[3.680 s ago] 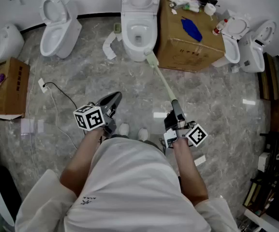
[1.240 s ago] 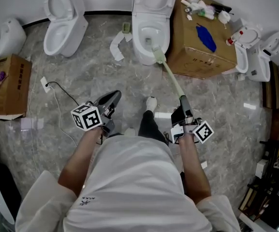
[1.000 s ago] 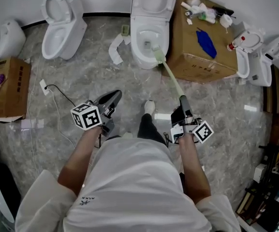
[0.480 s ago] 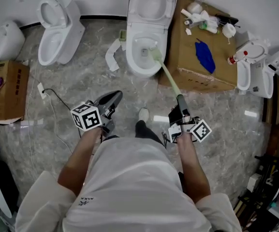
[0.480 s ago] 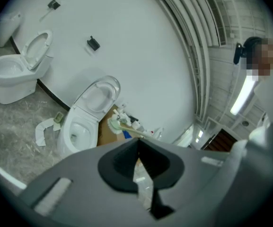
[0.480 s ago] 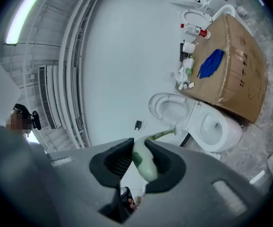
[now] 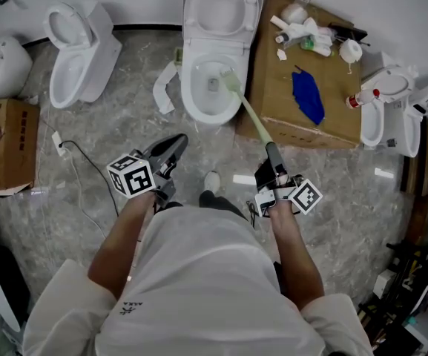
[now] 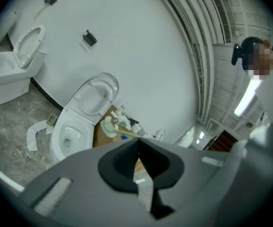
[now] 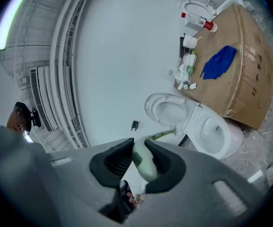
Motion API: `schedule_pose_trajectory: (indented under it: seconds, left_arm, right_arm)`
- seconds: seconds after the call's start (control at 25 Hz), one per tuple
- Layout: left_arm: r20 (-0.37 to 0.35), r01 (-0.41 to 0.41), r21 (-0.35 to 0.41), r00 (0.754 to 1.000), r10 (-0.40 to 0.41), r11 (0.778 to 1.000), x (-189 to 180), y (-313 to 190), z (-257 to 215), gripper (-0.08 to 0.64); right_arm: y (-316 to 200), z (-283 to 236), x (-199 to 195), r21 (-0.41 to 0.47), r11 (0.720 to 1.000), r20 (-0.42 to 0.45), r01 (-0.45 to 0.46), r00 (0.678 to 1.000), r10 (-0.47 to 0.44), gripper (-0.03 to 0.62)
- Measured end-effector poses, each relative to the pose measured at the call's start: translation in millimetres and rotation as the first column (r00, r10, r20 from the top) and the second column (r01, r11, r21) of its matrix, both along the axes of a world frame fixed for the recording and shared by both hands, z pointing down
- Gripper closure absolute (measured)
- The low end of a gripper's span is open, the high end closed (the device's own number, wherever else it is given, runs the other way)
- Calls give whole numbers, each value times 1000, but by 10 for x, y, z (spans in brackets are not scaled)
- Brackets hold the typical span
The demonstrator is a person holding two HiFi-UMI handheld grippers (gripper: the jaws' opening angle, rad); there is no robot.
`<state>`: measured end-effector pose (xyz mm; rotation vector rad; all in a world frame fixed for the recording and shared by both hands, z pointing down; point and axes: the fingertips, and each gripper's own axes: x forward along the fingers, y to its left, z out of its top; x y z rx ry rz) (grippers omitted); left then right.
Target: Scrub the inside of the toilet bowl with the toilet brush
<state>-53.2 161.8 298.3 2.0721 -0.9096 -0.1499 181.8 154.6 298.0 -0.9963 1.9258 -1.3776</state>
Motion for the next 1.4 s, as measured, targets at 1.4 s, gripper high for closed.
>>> schedule_pose_trajectory:
  seconds: [1.4]
  left_arm:
    - [81, -47, -104, 995, 56, 993, -119, -1306, 694, 566]
  right_arm:
    - [-1259, 957, -293, -130, 990, -136, 47, 989, -65, 528]
